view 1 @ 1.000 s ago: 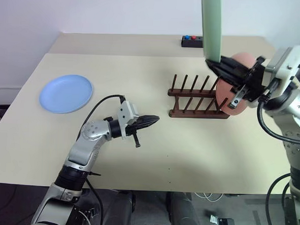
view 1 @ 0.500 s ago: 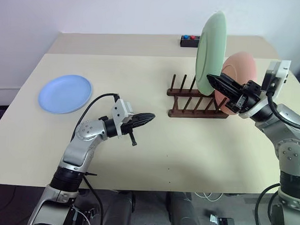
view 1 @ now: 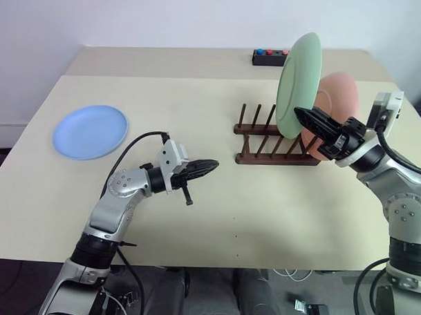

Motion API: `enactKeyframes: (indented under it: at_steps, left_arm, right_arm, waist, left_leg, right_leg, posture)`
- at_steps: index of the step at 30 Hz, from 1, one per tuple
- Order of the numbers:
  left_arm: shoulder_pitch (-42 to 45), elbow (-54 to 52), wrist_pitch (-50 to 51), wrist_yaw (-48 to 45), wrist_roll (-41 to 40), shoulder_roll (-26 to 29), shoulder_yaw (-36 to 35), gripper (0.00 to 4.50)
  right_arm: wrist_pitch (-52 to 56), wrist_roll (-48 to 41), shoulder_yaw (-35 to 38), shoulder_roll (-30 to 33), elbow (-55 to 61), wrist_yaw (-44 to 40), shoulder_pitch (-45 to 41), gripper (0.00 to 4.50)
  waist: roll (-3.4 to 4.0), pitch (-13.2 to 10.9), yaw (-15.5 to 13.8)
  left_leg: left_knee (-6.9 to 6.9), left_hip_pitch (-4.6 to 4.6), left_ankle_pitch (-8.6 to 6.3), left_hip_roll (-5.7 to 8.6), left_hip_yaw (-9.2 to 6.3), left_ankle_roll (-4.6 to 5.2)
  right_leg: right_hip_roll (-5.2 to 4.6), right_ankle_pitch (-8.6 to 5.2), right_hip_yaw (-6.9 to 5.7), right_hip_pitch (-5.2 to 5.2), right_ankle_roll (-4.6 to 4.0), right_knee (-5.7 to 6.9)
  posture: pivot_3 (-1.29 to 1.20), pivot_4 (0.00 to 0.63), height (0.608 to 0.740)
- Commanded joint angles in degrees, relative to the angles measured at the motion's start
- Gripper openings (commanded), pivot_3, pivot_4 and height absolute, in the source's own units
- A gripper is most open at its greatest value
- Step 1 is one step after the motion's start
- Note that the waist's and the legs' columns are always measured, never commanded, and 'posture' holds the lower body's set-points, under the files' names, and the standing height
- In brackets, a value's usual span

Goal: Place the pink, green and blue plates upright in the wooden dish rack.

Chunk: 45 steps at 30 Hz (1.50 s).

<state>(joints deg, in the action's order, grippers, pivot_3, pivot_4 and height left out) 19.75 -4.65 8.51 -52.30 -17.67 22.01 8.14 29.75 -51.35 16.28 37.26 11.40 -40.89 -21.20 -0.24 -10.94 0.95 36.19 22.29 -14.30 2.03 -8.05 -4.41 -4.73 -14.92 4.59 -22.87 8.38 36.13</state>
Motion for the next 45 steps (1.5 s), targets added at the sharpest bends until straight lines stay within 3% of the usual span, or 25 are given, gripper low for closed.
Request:
enactKeyframes:
  at_steps: [1, 8, 11, 18, 19, 38, 44, 45]
  left_arm:
    - [0.3, -1.1, -0.6, 0.0, 0.2, 0.4, -0.1, 0.00]
    - [0.3, -1.3, -0.5, 0.1, 0.4, 0.4, 0.1, 0.00]
    - [0.4, -1.3, -0.5, 0.0, 0.5, 0.5, 0.1, 0.00]
    - [0.7, -1.4, -0.3, 0.0, 0.6, 0.3, 0.2, 0.00]
    - [0.7, -1.3, -0.3, 0.0, 0.6, 0.3, 0.2, 0.00]
    - [0.8, -1.3, -0.1, 0.2, 0.5, 0.3, -0.1, 0.00]
    - [1.4, -1.0, 3.6, 3.8, -2.2, 1.3, -5.7, 0.00]
    - [2.2, -0.5, 5.4, 5.4, -3.2, 1.2, -7.5, 0.26]
  right_arm:
    - [0.2, -0.2, 2.0, 0.8, 0.6, -1.1, -0.8, 0.06]
    - [1.1, 0.1, 2.4, 0.6, 0.1, -2.0, -0.2, 0.06]
    - [1.4, 0.2, 2.7, 0.4, -0.1, -2.1, -0.2, 0.89]
    - [1.0, 1.0, 3.1, 0.2, 0.0, -1.9, 0.0, 4.19]
    - [0.9, 1.2, 3.1, 0.2, 0.0, -1.9, 0.0, 4.44]
    - [-8.1, 16.8, 1.7, 5.5, 1.7, -1.4, -2.7, 4.44]
    - [-12.6, 21.0, 1.4, 7.9, 5.0, -1.8, -6.3, 4.44]
    - [-12.9, 21.5, 0.8, 8.3, 6.0, -2.1, -7.1, 4.49]
  waist:
    - [0.00, 0.0, 0.0]
    - [0.00, 0.0, 0.0]
    - [0.00, 0.0, 0.0]
    - [0.00, 0.0, 0.0]
    - [0.00, 0.0, 0.0]
    - [0.00, 0.0, 0.0]
    - [0.01, 0.0, 0.2]
    - [0.01, 0.0, 0.2]
  left_leg:
    - [0.00, 0.00, 0.00, 0.00, 0.00, 0.00]
    - [0.00, 0.00, 0.00, 0.00, 0.00, 0.00]
    - [0.00, 0.00, 0.00, 0.00, 0.00, 0.00]
    - [0.00, 0.00, 0.00, 0.00, 0.00, 0.00]
    - [0.00, 0.00, 0.00, 0.00, 0.00, 0.00]
    - [0.00, 0.01, 0.00, 0.00, 0.01, 0.00]
    - [-0.01, 0.01, 0.00, 0.00, 0.02, 0.00]
    - [-0.03, 0.01, 0.00, 0.00, 0.02, 0.00]
  right_leg:
    - [0.00, 0.00, 0.00, 0.00, 0.00, 0.00]
    - [0.00, 0.00, 0.00, 0.00, 0.00, 0.00]
    - [0.00, 0.00, 0.00, 0.00, 0.00, 0.00]
    - [0.00, 0.00, 0.00, 0.00, 0.00, 0.00]
    - [0.00, 0.00, 0.00, 0.00, 0.00, 0.00]
    - [0.00, 0.00, 0.00, -0.01, 0.00, -0.01]
    - [0.00, 0.00, 0.01, -0.03, 0.00, 0.00]
    - [0.00, 0.00, 0.00, -0.05, 0.00, 0.00]
  posture:
    - [0.00, 0.150, 0.740]
    - [0.00, 0.150, 0.740]
    - [0.00, 0.150, 0.740]
    - [0.00, 0.150, 0.740]
    - [0.00, 0.150, 0.740]
    - [0.00, 0.150, 0.740]
    - [0.00, 0.150, 0.740]
    - [0.00, 0.150, 0.740]
